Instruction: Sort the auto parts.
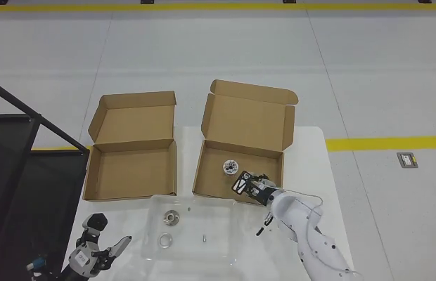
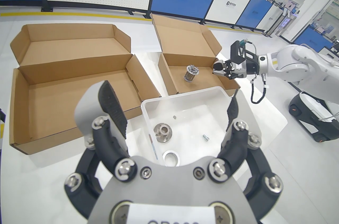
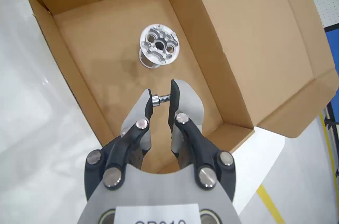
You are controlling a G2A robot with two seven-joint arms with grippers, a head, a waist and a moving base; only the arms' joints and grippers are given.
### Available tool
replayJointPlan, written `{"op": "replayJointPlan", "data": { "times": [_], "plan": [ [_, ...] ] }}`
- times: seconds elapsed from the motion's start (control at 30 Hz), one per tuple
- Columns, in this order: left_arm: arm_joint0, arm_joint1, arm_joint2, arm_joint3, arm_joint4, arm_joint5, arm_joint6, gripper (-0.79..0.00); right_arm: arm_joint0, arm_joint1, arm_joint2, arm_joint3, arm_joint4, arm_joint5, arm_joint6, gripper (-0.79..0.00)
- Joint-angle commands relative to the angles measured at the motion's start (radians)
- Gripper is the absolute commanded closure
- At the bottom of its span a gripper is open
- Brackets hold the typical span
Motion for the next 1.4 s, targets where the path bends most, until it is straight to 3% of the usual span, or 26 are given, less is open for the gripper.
{"op": "replayJointPlan", "data": {
  "times": [0.0,0.37,0.43,0.53,0.7,0.73,0.83,0.87,0.9,1.03,1.17,1.37],
  "plan": [
    [0.0,0.0,0.0,0.0,0.0,0.0,0.0,-0.785,0.022,0.001,0.01,0.037,0.006,0.002,0.008,0.0],
    [0.0,0.0,0.0,0.0,0.0,0.0,0.0,-0.785,0.132,-0.009,-0.019,0.238,0.06,-0.013,0.039,0.0],
    [0.0,0.0,0.0,0.0,0.0,0.0,0.0,-0.785,0.144,-0.01,-0.025,0.261,0.065,-0.026,0.04,-0.188],
    [0.0,0.0,0.0,0.0,0.0,0.0,0.0,-0.785,0.158,-0.01,-0.028,0.289,0.076,-0.029,0.044,-0.169],
    [0.0,0.0,0.0,0.0,0.0,0.0,0.0,-0.785,0.157,-0.007,-0.023,0.294,0.084,-0.026,0.014,-0.283],
    [0.0,0.0,0.0,0.0,0.0,0.0,0.0,-0.785,0.152,-0.005,-0.02,0.284,0.079,-0.02,0.012,-0.336],
    [0.0,0.0,0.0,0.0,0.0,0.0,0.0,-0.785,0.121,0.001,-0.014,0.215,0.063,-0.01,0.0,-0.397],
    [0.0,0.0,0.0,0.0,0.0,0.0,0.0,-0.785,0.105,0.005,-0.01,0.184,0.056,-0.01,-0.002,-0.508],
    [0.0,0.0,0.0,0.0,0.0,0.0,0.0,-0.785,0.088,0.008,-0.004,0.148,0.048,-0.008,0.001,-0.563],
    [0.0,0.0,0.0,0.0,0.0,0.0,0.0,-0.785,-0.01,0.024,0.013,-0.06,0.004,-0.006,-0.061,-0.594],
    [0.0,0.0,0.0,0.0,0.0,0.0,0.0,-0.785,-0.123,0.045,-0.013,-0.282,-0.099,-0.095,-0.201,-0.625],
    [0.0,0.0,0.0,0.0,0.0,0.0,0.0,-0.785,-0.141,0.06,-0.145,-0.38,-0.275,-0.282,-0.255,-0.662]
  ]
}}
